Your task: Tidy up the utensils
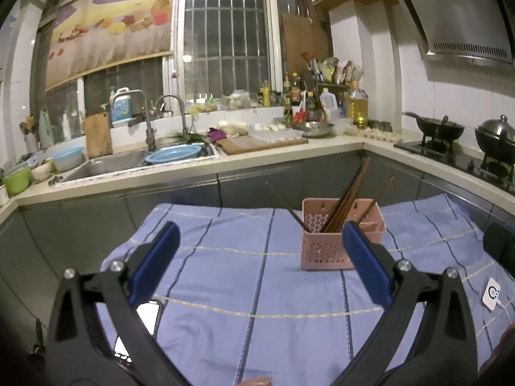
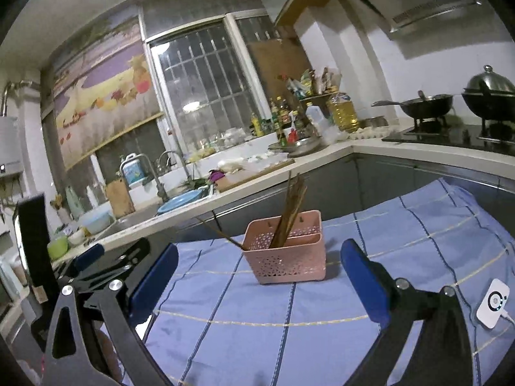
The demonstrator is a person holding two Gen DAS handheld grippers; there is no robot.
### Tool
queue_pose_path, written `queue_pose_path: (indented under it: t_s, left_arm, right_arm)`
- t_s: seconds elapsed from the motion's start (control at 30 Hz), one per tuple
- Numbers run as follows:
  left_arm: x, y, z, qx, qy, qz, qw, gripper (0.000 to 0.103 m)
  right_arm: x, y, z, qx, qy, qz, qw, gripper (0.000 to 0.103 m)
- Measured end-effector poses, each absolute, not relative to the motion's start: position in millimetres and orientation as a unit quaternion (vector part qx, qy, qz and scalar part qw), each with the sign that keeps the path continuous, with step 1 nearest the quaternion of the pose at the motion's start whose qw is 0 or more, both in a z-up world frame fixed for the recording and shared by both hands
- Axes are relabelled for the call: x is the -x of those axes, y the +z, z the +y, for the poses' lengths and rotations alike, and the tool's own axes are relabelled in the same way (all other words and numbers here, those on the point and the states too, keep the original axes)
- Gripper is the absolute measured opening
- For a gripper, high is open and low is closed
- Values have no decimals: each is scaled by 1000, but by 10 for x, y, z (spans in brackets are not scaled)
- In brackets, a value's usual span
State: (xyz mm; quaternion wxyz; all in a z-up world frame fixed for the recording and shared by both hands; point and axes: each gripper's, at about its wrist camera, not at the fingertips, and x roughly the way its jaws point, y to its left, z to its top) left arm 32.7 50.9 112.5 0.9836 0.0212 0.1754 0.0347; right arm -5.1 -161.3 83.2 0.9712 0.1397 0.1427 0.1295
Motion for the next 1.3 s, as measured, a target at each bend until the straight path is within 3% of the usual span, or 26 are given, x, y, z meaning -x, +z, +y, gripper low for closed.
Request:
queue_pose_path:
  t_s: [0.33, 1.3]
  left_arm:
    - [-372, 1057, 356, -70, 44, 204, 976, 97]
    - [-394, 976, 321, -56, 54, 226, 971, 97]
  right_arm:
    - [96, 833, -1531, -125, 143, 144, 971, 99]
    - [54, 749, -1551, -145, 145, 161, 965, 99]
